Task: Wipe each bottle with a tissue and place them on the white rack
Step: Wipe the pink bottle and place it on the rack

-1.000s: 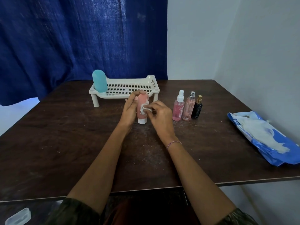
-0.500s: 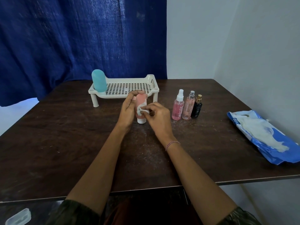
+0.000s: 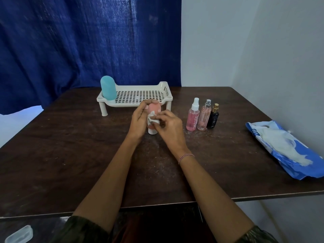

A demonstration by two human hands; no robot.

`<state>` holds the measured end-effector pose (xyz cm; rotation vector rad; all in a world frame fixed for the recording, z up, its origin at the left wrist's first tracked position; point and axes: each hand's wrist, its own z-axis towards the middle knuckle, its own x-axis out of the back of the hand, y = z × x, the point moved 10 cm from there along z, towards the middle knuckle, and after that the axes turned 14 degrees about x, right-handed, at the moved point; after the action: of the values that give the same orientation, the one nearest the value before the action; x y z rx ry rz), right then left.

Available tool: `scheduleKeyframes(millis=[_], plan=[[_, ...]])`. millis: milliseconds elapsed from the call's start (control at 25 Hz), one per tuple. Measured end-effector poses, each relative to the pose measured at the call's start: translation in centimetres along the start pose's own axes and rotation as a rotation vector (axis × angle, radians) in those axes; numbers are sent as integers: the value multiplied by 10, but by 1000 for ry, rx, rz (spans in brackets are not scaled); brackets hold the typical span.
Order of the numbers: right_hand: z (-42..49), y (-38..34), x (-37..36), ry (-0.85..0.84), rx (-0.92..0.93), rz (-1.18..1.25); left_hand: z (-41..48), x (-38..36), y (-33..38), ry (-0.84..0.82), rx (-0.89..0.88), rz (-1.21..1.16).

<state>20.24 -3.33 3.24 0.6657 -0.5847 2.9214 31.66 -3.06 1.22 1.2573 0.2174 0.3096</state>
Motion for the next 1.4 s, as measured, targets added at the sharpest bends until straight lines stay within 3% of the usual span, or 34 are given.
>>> scheduleKeyframes(millis=[240,520,760,1000,1280,1400], plan=[[2,10,14,124,-34,9,0,-4,0,-25,-15,-31],[0,7,0,-12,-25,-29,5,6,-9,5,12,-10],[4,19,21,153,-72,-27,3,-2,-6,-17,7,-15],[3,17,7,27,-28,27,5,5,-9,0,29,-33],[4,25,20,166,-92,4,2,-2,-4,-20,30,-38],[3,28,15,133,-84,18,4,0,-7,-21,41,-62]])
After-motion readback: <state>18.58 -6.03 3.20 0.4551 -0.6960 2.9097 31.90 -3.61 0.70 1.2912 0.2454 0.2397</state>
